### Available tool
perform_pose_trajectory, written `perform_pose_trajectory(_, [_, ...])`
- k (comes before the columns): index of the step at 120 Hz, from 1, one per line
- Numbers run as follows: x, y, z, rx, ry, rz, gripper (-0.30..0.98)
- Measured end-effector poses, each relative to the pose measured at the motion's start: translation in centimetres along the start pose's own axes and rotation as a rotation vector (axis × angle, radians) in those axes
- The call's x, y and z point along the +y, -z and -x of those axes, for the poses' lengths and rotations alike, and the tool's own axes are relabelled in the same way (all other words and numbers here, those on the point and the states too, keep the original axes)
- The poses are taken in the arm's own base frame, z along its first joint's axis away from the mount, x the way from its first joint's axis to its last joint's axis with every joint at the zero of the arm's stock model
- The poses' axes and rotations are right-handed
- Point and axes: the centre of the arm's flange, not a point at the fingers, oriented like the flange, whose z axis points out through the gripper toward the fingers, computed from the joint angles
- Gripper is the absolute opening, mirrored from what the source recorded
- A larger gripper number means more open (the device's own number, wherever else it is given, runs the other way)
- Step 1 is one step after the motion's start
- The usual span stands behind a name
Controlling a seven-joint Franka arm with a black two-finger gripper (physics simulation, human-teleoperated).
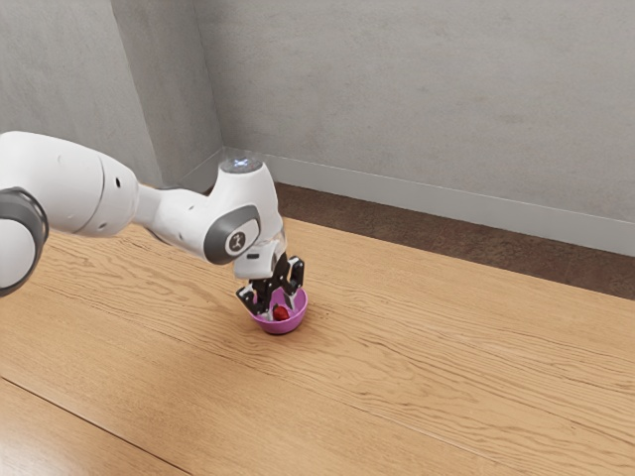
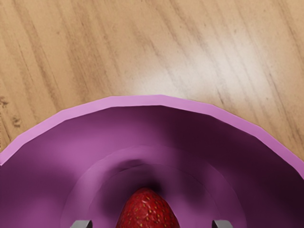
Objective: Take strawberry from the bowl
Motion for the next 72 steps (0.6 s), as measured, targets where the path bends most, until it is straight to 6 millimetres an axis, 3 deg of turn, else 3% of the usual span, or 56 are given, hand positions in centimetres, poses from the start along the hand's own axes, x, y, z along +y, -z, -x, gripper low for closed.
perform_pose_trajectory(72, [-0.02,-0.67,0.60,-0.008,0.005,-0.015,0.25])
